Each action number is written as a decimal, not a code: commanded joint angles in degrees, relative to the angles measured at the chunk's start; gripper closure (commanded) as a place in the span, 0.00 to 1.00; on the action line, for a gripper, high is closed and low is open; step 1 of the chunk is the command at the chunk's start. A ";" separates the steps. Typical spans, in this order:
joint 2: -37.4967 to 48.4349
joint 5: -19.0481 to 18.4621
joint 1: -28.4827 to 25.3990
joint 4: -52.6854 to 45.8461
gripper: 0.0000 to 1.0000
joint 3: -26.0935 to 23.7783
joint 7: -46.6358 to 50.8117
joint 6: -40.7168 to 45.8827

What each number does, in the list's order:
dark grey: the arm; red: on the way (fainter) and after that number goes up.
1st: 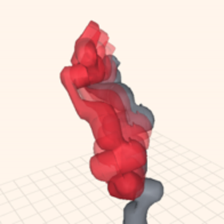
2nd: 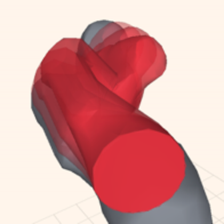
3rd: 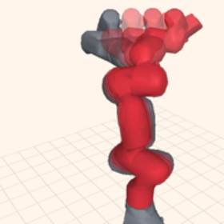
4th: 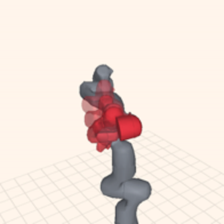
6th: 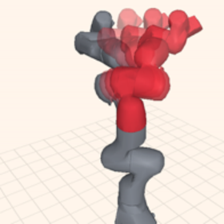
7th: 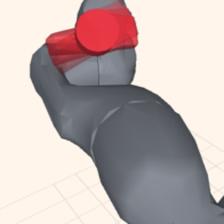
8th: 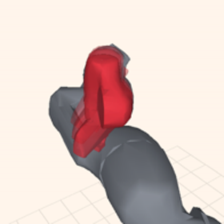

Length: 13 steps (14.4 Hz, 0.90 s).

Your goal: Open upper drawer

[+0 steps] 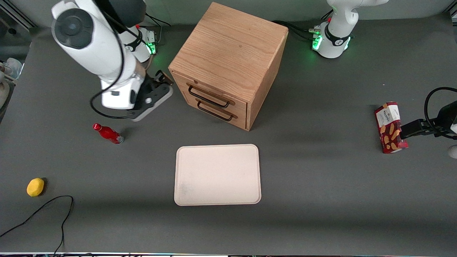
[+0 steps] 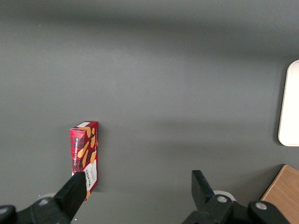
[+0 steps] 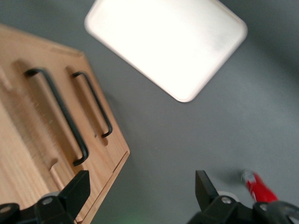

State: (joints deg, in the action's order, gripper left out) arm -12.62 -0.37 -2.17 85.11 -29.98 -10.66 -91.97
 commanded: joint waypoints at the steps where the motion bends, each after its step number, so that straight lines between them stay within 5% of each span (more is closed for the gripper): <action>1: -2.75 2.29 0.68 -2.58 0.00 -2.35 -6.03 0.91; 4: -3.99 6.33 0.59 -1.70 0.00 -3.68 -6.57 0.82; 13: -4.69 6.43 -1.25 11.74 0.00 -4.83 -5.60 -17.26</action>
State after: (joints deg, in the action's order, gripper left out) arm -18.13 4.65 -2.83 94.12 -34.88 -15.55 -105.71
